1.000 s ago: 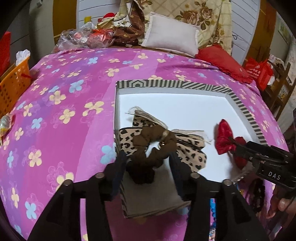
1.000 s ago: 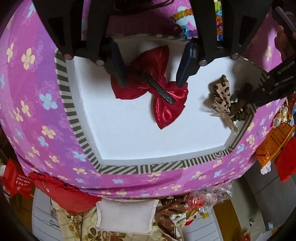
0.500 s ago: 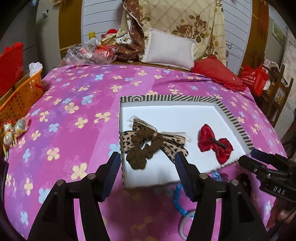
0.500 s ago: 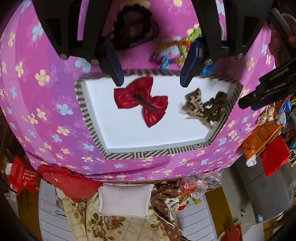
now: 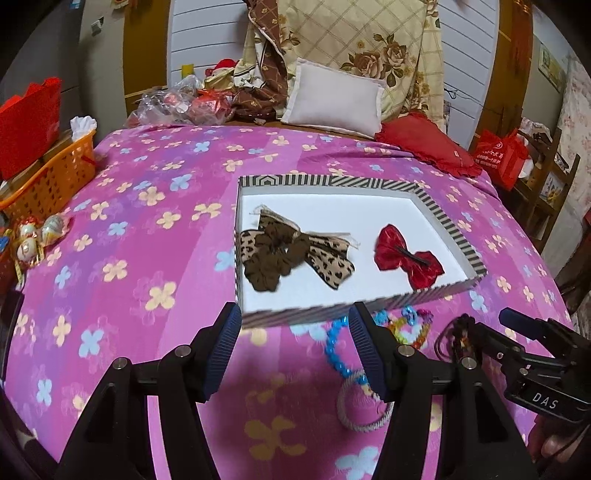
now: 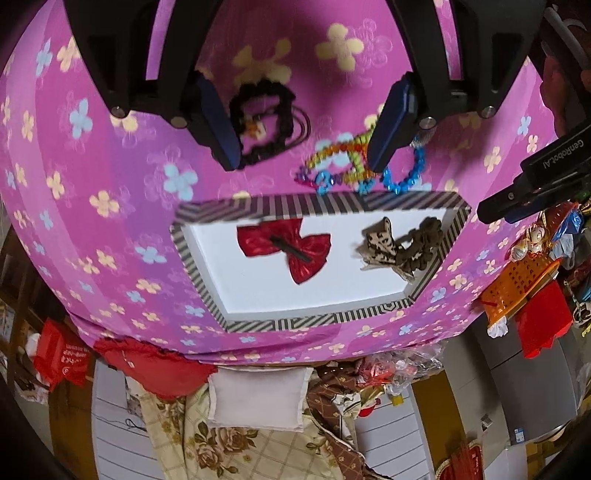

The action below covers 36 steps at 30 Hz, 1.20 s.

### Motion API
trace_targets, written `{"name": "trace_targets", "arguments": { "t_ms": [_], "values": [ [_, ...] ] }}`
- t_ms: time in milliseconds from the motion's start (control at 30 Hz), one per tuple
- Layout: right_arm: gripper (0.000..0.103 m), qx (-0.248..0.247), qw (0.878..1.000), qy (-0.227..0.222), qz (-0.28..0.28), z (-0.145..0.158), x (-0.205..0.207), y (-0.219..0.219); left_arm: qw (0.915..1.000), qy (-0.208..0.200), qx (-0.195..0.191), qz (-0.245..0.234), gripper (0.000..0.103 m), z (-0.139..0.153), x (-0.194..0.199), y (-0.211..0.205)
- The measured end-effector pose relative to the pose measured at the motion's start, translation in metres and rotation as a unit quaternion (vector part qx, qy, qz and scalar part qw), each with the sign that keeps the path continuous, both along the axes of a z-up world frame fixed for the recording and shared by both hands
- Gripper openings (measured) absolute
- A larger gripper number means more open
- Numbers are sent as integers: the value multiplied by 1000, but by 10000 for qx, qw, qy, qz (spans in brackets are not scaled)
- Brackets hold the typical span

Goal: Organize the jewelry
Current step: 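Open both tools to release the two bows inside the box, then withdraw both tools and move toward the bracelets and black hair tie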

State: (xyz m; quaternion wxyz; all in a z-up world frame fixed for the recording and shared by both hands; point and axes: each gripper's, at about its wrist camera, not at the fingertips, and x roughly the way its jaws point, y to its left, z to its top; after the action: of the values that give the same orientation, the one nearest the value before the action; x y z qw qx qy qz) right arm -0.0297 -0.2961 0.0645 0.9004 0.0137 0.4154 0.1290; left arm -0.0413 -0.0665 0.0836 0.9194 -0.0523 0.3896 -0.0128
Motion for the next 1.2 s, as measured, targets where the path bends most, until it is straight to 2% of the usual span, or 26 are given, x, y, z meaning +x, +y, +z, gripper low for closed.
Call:
{"name": "trace_targets", "arguments": {
  "t_ms": [533,1200],
  "values": [
    [78,-152,9997,-14,-215,-5,-47,-23,9998,182,19,-122,37,-8,-43,-12],
    [79,-128,9996,111,-204,-15,-60,-25,9991,395,79,-162,37,-22,-60,-23]
  ]
}}
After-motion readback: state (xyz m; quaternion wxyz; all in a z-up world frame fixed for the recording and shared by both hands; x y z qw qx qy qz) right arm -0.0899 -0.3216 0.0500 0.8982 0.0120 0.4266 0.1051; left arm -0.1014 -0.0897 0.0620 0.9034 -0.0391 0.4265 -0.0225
